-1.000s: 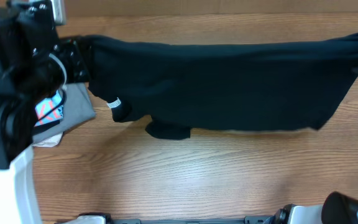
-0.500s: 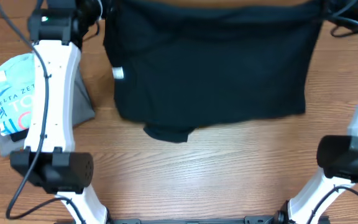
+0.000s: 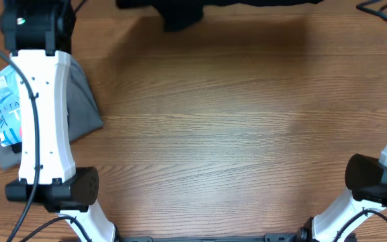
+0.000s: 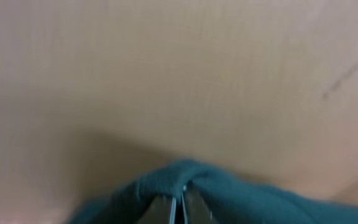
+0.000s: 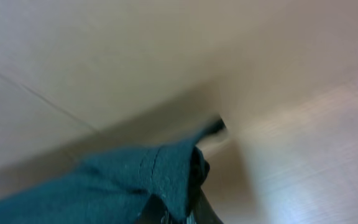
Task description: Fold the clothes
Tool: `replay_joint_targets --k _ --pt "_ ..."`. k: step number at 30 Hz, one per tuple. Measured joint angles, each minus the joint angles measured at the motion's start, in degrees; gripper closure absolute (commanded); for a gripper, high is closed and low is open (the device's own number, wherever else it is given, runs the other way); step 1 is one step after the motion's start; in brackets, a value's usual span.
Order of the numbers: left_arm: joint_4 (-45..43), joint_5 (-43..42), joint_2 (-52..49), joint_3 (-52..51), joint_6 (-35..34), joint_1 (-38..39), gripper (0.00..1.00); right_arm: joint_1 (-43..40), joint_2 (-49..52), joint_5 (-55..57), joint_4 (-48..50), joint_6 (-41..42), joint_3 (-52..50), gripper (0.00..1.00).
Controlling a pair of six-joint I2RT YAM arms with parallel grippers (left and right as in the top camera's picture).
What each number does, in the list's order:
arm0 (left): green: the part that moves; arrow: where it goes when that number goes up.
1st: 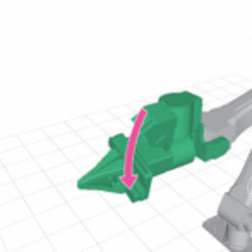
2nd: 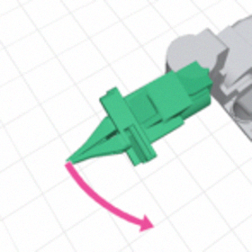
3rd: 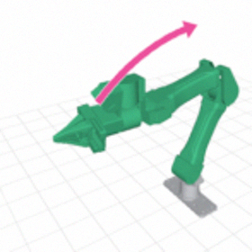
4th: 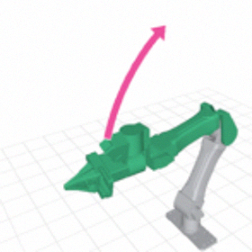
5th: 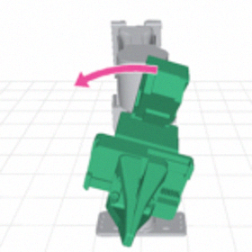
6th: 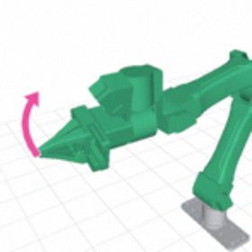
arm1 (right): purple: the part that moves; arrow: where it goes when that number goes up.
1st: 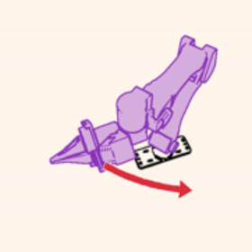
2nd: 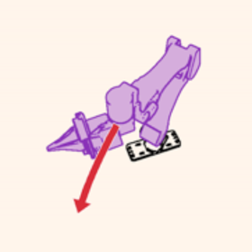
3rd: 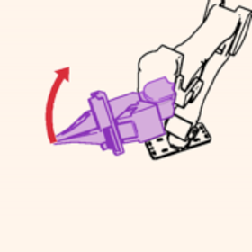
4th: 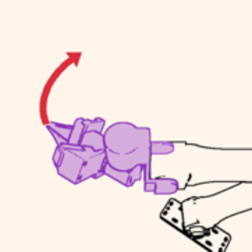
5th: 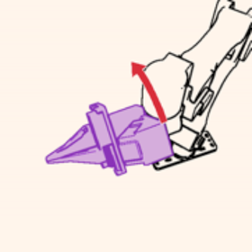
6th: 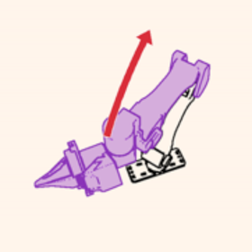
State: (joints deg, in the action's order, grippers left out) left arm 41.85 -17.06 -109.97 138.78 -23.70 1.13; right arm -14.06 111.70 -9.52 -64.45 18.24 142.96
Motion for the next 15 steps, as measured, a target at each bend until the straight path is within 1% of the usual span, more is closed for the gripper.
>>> replay_joint_targets --k 4,7,9,11,15 --pt "22.5 -1.9 0.2 -0.2 1.4 0.1 0.96 -0.2 -0.3 4.4 -10.9 -2.6 -1.1 0.96" --pt "35.9 -2.4 -1.9 -1.7 3.3 0.7 0.96 -0.2 -0.3 7.1 -18.7 -5.0 -5.0 0.96" --pt "42.4 -2.5 -4.3 -3.5 4.9 1.3 0.96 -0.2 -0.3 9.1 -22.1 -6.1 -9.2 0.96" --pt "46.8 -2.6 -7.3 -5.8 6.4 2.2 0.96 -0.2 -0.2 11.0 -24.3 -6.7 -13.9 0.96" --pt "53.3 -2.7 -13.2 -12.5 9.2 4.0 0.96 -0.9 0.1 13.9 -26.1 -7.1 -25.3 0.96"
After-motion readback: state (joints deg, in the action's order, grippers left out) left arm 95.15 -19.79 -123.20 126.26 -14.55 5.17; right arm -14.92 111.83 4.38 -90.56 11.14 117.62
